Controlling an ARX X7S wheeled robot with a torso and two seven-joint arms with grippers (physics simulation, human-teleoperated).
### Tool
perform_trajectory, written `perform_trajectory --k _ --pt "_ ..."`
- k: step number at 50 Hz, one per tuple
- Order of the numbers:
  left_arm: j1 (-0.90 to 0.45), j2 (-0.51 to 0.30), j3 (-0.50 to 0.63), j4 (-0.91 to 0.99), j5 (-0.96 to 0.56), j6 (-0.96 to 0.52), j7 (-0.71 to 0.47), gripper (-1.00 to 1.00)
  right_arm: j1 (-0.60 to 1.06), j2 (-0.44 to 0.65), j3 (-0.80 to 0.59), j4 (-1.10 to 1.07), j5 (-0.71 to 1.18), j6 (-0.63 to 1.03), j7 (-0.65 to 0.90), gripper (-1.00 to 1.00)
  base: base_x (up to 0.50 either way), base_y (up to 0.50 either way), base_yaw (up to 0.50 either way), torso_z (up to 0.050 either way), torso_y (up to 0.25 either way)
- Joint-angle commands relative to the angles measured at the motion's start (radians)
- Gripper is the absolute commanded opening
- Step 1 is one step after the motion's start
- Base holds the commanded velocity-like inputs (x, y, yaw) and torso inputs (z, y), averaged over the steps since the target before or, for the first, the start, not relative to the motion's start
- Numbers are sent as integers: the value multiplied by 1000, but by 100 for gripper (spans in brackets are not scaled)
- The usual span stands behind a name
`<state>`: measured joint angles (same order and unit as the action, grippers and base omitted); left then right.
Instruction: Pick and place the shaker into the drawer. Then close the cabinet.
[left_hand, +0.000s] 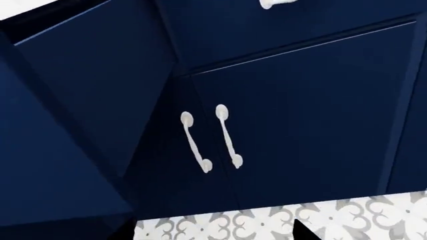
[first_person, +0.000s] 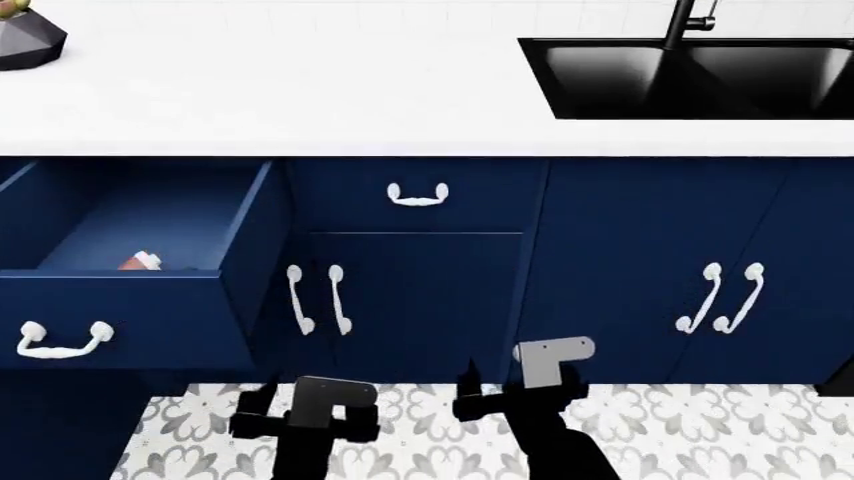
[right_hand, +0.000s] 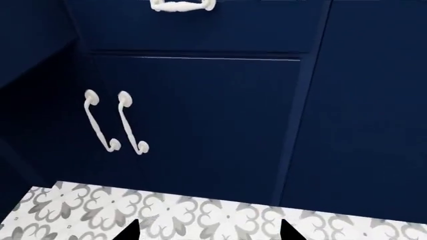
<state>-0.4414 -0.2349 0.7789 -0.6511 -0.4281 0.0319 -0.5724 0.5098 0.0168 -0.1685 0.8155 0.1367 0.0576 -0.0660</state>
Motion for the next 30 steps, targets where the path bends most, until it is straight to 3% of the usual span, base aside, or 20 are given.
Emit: perform_trajectory --k 1,5,8,13,18,22,27,30 --pt "-19 32 2 -132 75 129 -42 100 -27 12 -34 48 85 -87 -6 100 0 0 0 0 0" --pt "-126 132 -26 -451 36 225 108 100 -31 13 -35 41 107 -95 -18 100 0 0 0 0 0" --pt "-87 94 -75 -335 -42 147 97 100 -6 9 -7 102 142 -134 -23 100 0 0 0 0 0" --pt "-9 -5 -36 -37 -48 -6 39 100 66 -2 8 278 167 -216 -31 100 0 0 0 0 0" --pt "-19 -9 -2 -25 -31 -29 75 100 86 -4 -36 327 142 -234 -21 100 0 0 0 0 0" --pt "-27 1 -57 -68 -87 9 97 100 27 17 -53 187 147 -170 6 100 0 0 0 0 0" --pt "36 -54 -43 100 -89 -44 38 100 0 26 -68 117 151 -141 15 100 0 0 0 0 0" --pt "30 -48 -43 83 -90 -46 42 100 -13 31 -75 85 155 -128 17 100 0 0 0 0 0"
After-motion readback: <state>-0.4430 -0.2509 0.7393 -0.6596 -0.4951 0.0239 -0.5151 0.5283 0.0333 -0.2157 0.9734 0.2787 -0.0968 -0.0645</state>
